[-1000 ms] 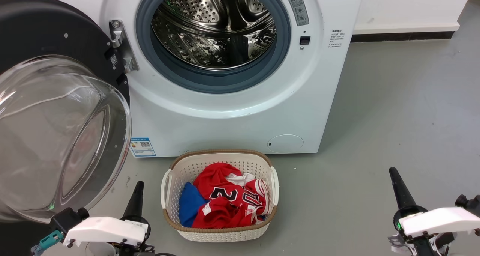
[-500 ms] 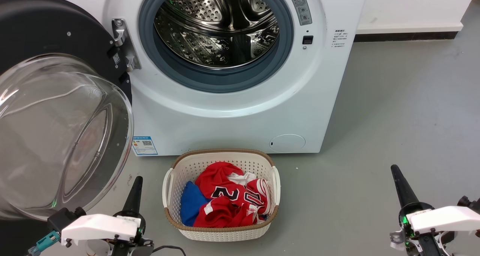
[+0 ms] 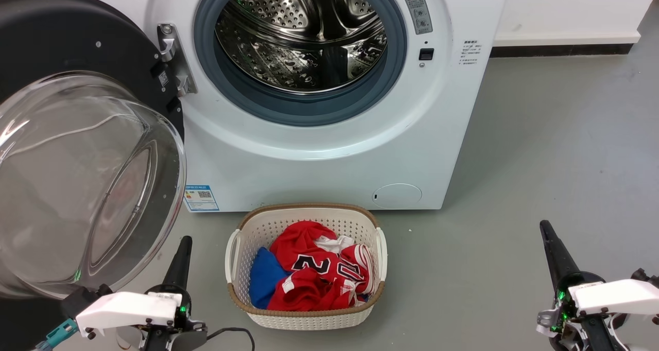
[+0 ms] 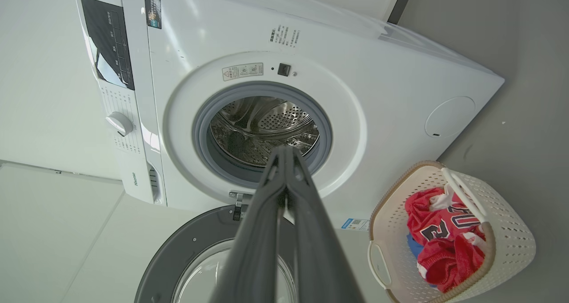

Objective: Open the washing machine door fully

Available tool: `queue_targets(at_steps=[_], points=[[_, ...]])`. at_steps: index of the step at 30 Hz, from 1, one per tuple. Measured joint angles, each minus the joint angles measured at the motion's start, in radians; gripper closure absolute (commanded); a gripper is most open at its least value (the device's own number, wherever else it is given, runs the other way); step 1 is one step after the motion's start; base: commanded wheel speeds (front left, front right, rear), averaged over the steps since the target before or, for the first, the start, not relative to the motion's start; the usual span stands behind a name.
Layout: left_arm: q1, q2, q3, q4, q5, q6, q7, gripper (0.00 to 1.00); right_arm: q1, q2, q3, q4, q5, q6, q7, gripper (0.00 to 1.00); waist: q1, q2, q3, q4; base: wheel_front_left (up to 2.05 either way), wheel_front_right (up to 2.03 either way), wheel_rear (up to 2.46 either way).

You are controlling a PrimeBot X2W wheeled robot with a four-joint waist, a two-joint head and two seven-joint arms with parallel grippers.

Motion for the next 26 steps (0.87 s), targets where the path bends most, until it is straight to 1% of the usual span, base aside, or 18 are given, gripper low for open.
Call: queue_targets(at_steps=[26], points=[[-0.02,-0.026,0.051,0.005,-0.168,-0.033,0.044,1.0,-0.02,0.007,-0.023,0.01,0.197,0.0,0.034,1.0,0.0,0.0,0.004,0.014,0.0,0.0,0.0]])
